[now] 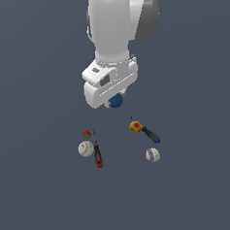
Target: Pick up a designated object from a clutter of objects.
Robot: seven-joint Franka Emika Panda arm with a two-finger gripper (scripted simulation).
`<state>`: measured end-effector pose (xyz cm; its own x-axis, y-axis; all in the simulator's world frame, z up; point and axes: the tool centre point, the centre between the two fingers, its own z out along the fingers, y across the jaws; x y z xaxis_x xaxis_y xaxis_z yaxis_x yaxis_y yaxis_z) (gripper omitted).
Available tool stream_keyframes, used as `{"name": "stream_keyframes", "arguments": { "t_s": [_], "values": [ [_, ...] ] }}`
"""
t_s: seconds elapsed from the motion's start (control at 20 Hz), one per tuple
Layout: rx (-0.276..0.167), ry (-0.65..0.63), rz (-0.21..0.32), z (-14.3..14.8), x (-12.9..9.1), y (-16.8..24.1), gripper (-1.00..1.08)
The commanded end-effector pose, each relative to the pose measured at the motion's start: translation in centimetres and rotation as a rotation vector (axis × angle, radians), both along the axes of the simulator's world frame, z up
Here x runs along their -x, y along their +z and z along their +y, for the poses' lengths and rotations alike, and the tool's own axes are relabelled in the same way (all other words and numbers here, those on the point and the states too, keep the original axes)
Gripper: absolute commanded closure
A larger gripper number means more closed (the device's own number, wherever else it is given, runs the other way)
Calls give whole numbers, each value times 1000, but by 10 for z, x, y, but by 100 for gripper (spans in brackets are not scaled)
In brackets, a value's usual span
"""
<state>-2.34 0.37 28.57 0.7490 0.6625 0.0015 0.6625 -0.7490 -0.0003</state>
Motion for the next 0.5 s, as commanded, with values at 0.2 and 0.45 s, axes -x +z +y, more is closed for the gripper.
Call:
{"name": "stream_keyframes", "arguments": {
  "t_s": [0.2, 0.45],
  "values": [
    [0, 0, 1, -4, -9, 47, 108],
    [1, 0, 1, -5, -15, 69, 108]
  ]
}}
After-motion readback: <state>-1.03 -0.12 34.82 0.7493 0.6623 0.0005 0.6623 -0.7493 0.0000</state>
